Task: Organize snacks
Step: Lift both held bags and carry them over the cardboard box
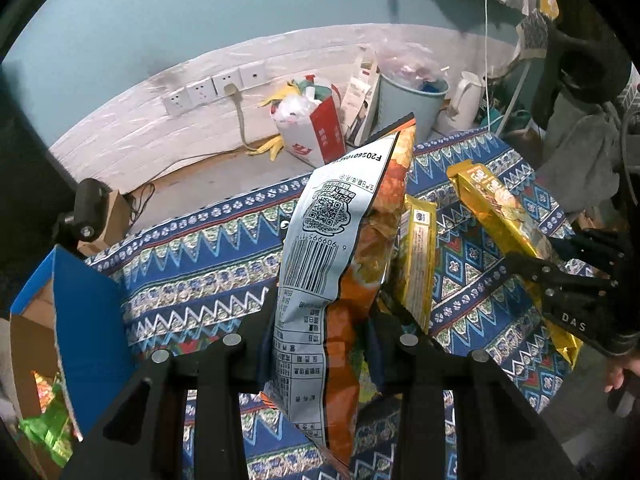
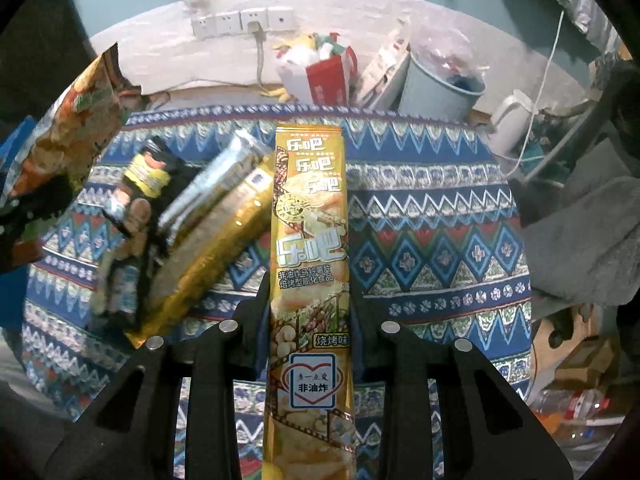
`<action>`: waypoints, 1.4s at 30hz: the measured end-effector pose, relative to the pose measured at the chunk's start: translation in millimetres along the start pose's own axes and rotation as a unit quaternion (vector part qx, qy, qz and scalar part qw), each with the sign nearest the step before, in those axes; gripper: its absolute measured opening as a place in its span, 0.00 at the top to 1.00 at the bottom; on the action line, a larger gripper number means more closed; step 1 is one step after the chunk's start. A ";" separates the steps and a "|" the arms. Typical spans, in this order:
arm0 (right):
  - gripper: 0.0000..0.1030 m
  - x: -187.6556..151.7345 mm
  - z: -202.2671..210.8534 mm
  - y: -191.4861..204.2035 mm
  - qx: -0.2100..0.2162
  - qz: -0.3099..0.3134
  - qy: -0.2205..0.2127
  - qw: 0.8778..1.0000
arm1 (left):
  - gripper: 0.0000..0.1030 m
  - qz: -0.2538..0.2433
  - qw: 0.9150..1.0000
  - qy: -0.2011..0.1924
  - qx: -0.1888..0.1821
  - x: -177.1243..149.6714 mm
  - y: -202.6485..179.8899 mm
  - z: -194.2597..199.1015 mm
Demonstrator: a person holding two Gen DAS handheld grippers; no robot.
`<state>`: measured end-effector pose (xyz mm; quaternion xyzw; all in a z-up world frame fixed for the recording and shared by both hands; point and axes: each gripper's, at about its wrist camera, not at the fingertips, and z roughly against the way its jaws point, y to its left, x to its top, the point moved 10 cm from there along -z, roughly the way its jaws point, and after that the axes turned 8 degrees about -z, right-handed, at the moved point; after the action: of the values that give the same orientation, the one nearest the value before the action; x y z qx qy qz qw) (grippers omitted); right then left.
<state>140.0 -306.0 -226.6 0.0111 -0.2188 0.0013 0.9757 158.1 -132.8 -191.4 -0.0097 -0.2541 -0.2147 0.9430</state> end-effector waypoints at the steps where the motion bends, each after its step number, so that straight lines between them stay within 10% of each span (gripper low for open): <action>1: 0.71 2.2 3.7 4.1 0.003 0.003 -0.004 1.000 | 0.63 0.003 1.000 -0.002 0.001 -1.1 2.2 4.5; 42: 0.71 37.2 46.5 190.7 0.076 0.111 -0.044 0.990 | 0.63 0.117 0.991 -0.043 0.058 -78.9 136.4 101.8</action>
<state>152.4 -116.4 -164.6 0.0610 -0.2605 0.1262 0.9553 104.2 35.6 -128.6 0.0057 -0.3037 -0.0874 0.9487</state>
